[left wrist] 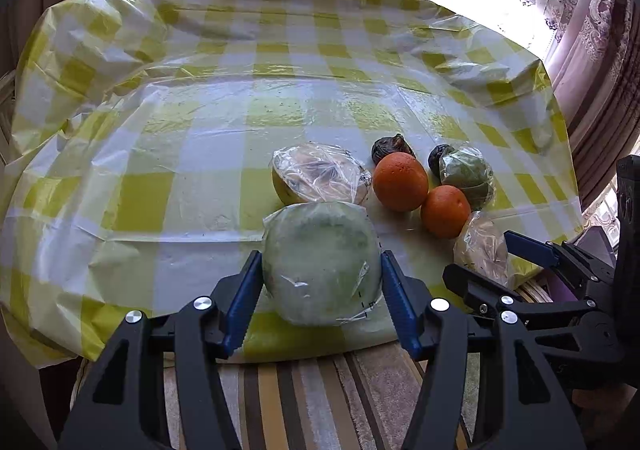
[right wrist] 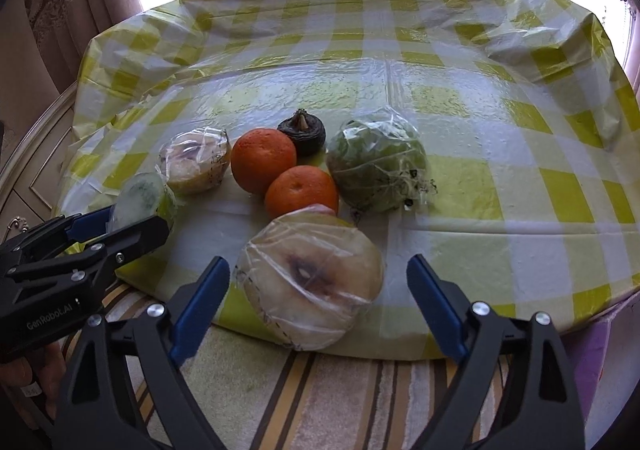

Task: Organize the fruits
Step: 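Grasp the green wrapped fruit with the left tool while the right grasps the wrapped apple, then carry both wrapped fruits over the purple-rimmed box with both tools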

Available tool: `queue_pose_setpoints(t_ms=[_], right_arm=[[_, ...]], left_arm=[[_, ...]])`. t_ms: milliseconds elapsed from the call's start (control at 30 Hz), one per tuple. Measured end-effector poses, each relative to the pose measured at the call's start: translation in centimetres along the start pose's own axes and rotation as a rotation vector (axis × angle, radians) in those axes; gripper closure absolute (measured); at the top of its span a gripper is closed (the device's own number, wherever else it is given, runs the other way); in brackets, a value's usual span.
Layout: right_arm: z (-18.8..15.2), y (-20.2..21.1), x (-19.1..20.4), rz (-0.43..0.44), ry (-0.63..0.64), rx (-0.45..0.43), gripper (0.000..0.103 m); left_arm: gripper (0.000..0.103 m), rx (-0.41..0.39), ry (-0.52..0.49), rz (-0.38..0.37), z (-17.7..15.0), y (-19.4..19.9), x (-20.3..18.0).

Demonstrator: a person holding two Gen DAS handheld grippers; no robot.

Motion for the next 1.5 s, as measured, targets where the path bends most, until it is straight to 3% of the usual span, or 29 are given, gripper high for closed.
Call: queue_pose_setpoints(t_ms=[167,800,1200,1500], right_arm=[[-0.1,-0.3,0.3,0.022,-0.001,0.007,0.037],[0.6,3.1,-2.5,0.020,-0.099,-0.054,0.040],[0.7,8.4,-10.9,-0.086,-0.193,-0.136,0.040],[0.0,12.6,-19.1,-0.206,-0.275,-0.197,0.040]], left_arm=[[0.045,-0.007,-0.016,0.010,0.0,0.0,-0.2],[0.046,-0.057,-0.121,0.044,1.1,1.9,-3.2],[0.046,-0.075,-0.238,-0.045,1.4,2.0,-10.8],[0.046,-0.085,-0.373,-0.162,1.0,1.5,-19.5]])
Point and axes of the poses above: each gripper's, at about its wrist camera, not at the fingertips, and y roughly against the way its jaws point, x to its left, z to its top, the point moved 9 cm from there along -y, roughly the way its jaws point, and after that the axes turned 10 degrees about -x, right-handed, at the moved point
